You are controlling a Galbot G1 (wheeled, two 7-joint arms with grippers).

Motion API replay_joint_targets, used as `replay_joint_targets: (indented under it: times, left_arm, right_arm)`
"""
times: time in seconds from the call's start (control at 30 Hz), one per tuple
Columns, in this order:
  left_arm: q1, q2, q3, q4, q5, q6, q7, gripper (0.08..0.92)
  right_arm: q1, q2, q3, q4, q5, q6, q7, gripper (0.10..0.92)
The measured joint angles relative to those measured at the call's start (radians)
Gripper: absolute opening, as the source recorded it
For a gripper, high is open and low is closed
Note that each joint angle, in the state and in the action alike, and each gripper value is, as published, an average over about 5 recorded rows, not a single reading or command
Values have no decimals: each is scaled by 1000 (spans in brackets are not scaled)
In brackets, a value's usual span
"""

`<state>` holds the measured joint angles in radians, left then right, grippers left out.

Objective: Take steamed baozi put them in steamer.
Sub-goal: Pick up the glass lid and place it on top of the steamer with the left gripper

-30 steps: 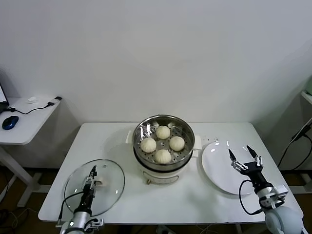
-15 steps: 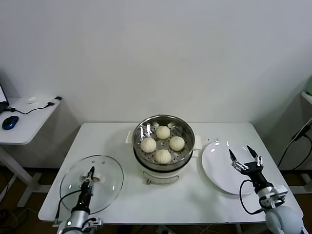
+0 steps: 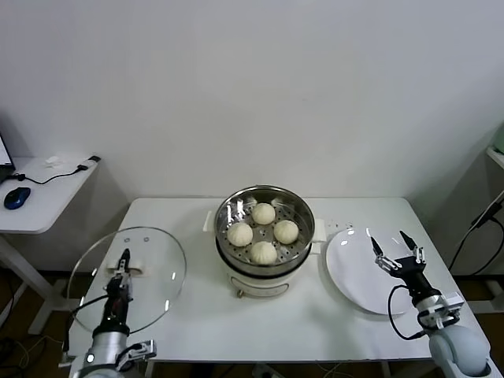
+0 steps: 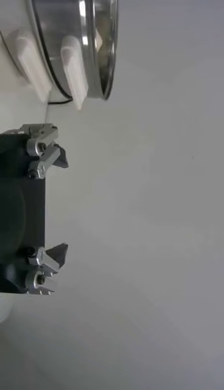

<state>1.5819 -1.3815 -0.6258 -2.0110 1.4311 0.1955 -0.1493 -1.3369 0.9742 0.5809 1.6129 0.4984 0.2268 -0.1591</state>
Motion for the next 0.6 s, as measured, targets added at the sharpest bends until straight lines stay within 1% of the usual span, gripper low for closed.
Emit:
replay_joint_targets:
  times: [0.17, 0.3, 0.47, 0.6]
  left_arm:
    - [-10, 74, 69, -77, -38, 134, 47, 150]
    - [-52, 132, 150, -116, -50, 234, 95, 150]
    - [-166, 188, 279, -141, -42, 354, 192, 150]
    - [-273, 204, 380, -149, -14, 424, 288, 150]
  right_arm:
    - [21, -4, -11, -17, -10, 0, 8, 823]
    - [40, -6, -19, -34, -17, 1, 13, 823]
    - [63, -7, -27, -55, -25, 3, 16, 823]
    - [79, -2, -30, -72, -35, 8, 18, 823]
